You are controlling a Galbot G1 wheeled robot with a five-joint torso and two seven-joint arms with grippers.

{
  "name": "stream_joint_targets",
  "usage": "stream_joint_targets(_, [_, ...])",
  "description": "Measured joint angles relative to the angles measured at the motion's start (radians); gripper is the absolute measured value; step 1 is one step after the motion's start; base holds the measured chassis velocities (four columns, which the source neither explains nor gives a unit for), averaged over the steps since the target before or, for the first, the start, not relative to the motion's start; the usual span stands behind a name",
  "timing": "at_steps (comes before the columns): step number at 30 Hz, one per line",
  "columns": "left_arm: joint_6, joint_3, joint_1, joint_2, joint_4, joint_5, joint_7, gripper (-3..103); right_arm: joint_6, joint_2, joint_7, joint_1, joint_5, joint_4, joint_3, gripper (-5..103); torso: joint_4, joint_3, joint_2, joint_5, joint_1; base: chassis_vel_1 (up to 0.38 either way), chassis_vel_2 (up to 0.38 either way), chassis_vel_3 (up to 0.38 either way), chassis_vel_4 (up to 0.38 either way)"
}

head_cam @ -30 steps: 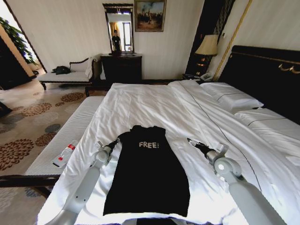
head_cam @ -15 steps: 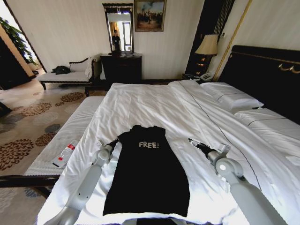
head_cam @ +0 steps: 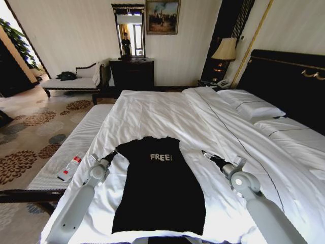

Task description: Fold the clothes on the bed.

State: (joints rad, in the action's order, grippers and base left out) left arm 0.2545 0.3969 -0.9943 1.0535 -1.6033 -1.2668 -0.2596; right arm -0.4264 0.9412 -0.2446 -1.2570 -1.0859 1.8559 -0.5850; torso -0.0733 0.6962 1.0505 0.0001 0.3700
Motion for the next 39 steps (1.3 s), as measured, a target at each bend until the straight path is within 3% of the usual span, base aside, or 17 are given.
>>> stream_joint_targets(5, [0.000,0.002,-0.002,-0.010,-0.005,0.005,-0.002,0,0.002,-0.003,0.006,-0.015,0.000,0.000,-0.012,100,0.0000,0.000,0.000,-0.0001,0.000,0.000,0.000,0.000,0.000])
stream_joint_targets(13, [0.000,-0.075,0.026,0.021,-0.048,0.065,-0.042,0,0.003,0.004,0.010,-0.023,0.000,-0.001,-0.019,100,0.0001,0.000,0.000,0.0000,0.000,0.000,0.000,0.000,0.000])
stream_joint_targets(24, [0.050,-0.344,0.082,0.053,-0.191,0.135,-0.168,0,0.008,0.000,0.029,-0.063,0.000,0.006,-0.061,100,-0.0001,0.000,0.000,0.0002,0.000,0.000,0.000,0.000,0.000])
stream_joint_targets(31, [0.072,-0.435,0.058,0.065,-0.164,0.196,-0.183,0,0.011,-0.008,0.040,-0.069,-0.008,0.004,-0.081,100,0.0002,0.000,0.000,0.0001,0.000,0.000,0.000,0.000,0.000])
stream_joint_targets(39, [0.072,-0.434,0.070,0.086,-0.107,0.220,-0.188,0,0.017,-0.011,0.049,-0.079,-0.012,0.000,-0.089,100,0.0002,0.000,0.000,-0.0001,0.000,0.000,0.000,0.000,0.000])
